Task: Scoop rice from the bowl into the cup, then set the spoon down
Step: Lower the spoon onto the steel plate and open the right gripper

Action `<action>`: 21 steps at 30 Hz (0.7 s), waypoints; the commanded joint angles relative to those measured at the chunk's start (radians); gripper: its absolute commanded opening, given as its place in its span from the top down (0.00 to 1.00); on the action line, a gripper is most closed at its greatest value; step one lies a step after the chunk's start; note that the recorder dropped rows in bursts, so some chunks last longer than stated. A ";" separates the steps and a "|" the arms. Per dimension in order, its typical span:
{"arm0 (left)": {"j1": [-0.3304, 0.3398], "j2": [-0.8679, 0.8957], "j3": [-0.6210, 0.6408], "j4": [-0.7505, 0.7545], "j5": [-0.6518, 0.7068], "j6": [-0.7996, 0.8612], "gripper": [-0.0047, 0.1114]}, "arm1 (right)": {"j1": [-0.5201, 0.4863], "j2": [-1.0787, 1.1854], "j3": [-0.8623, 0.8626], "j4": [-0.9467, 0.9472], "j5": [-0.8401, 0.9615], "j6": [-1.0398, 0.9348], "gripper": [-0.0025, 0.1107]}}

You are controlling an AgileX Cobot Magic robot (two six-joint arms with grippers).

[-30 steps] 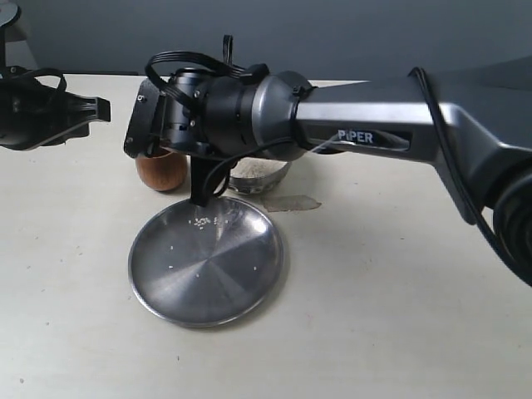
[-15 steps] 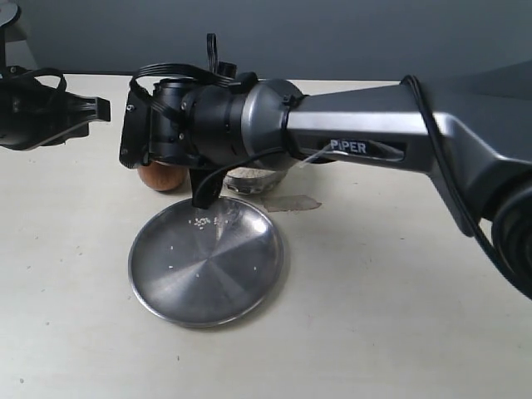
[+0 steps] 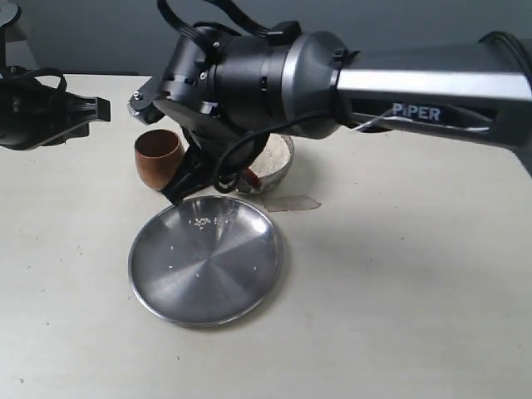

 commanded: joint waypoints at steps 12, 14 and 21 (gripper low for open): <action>-0.003 0.001 -0.003 0.003 -0.010 -0.001 0.96 | 0.003 -0.052 0.303 0.380 -0.230 -0.225 0.98; -0.003 0.001 -0.003 0.003 -0.010 -0.001 0.96 | 0.003 -0.052 0.311 0.380 -0.276 -0.227 0.98; -0.003 0.001 -0.003 0.003 -0.010 -0.001 0.96 | 0.001 -0.015 0.314 0.380 -0.304 -0.245 0.75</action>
